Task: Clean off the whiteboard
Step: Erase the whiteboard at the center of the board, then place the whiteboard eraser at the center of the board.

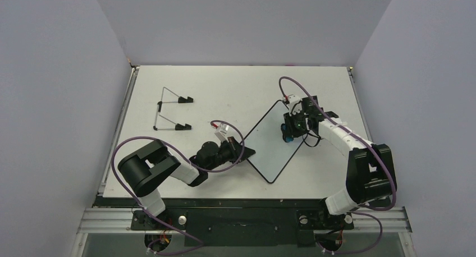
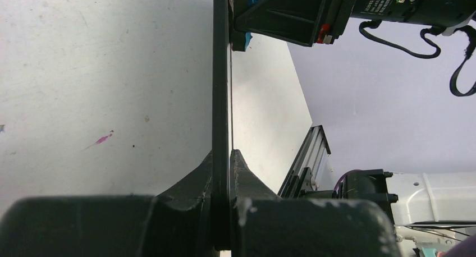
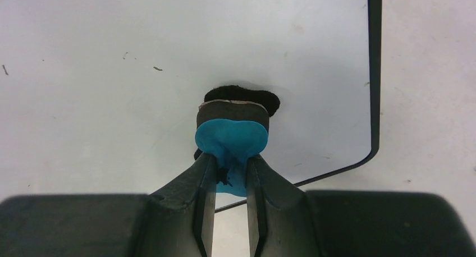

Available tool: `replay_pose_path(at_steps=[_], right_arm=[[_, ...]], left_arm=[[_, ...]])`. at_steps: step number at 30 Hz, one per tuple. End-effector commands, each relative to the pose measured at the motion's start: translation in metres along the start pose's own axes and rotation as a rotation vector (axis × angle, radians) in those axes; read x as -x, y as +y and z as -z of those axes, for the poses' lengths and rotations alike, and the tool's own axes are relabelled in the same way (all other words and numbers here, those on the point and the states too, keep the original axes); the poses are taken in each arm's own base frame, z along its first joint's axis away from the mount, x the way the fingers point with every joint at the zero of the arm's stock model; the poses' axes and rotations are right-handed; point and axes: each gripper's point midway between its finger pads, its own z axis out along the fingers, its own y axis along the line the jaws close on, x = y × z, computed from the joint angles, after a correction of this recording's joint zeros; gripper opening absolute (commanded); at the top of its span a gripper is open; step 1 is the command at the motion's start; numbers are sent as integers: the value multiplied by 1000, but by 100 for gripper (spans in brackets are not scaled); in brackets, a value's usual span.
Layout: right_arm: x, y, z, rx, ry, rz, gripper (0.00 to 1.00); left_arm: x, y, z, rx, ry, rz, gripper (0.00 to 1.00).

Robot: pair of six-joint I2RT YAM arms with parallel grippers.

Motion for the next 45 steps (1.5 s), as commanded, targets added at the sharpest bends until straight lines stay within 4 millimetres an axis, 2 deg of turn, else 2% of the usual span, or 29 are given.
replay_pose_path(at_steps=[1, 3, 5, 6, 10, 12, 13, 15, 17, 19, 21, 23, 25, 27, 32, 35, 37, 38, 39, 42, 44, 45], right_arm=[[29, -14, 4, -118, -105, 40, 0], [35, 5, 7, -66, -119, 94, 0], [40, 32, 11, 1, -133, 175, 0], [44, 52, 15, 41, -147, 233, 0], [35, 118, 30, 236, -151, 445, 0], [28, 131, 33, 283, -136, 471, 0], [28, 131, 33, 282, -133, 469, 0], [33, 117, 28, 204, -132, 441, 0], [42, 86, 22, 66, -129, 369, 0], [46, 46, 19, -70, -119, 263, 0], [42, 10, 19, -171, -104, 172, 0], [38, -15, 22, -247, -100, 125, 0], [34, -33, 24, -300, -92, 104, 0], [29, -44, 22, -325, -69, 92, 0], [22, -55, 23, -320, -35, 67, 0], [31, -57, 40, -289, -99, 24, 0], [35, -66, 56, -290, -150, -19, 0], [31, -77, 63, -306, -159, -50, 0], [31, -80, 68, -301, -174, -61, 0], [12, -104, 71, -319, -137, -128, 0], [-16, -116, 54, -298, -18, -159, 0], [-25, -122, 53, -298, 21, -183, 0]], left_arm=[[-10, -92, -1, -342, 83, -44, 0], [-13, -94, -3, -344, 94, -49, 0], [-15, -95, -5, -344, 101, -52, 0], [-16, -96, -7, -343, 104, -54, 0], [-18, -98, -11, -338, 114, -57, 0], [-19, -98, -13, -333, 116, -60, 0], [-18, -99, -14, -335, 115, -61, 0], [-19, -101, -16, -333, 118, -64, 0], [-18, -101, -17, -330, 116, -66, 0], [-17, -101, -17, -324, 112, -74, 0], [-16, -100, -15, -315, 107, -81, 0], [-15, -99, -12, -310, 104, -90, 0], [-15, -98, -10, -303, 106, -96, 0], [-14, -99, -7, -305, 105, -101, 0], [-4, -94, 7, -287, 81, -113, 0], [5, -86, 17, -259, 64, -121, 0], [14, -80, 27, -236, 46, -135, 0], [22, -81, 33, -234, 24, -155, 0], [22, -74, 35, -204, 33, -159, 0], [38, -71, 47, -159, 11, -208, 0], [50, -73, 54, -137, -10, -239, 0], [62, -81, 58, -145, -39, -255, 0]])
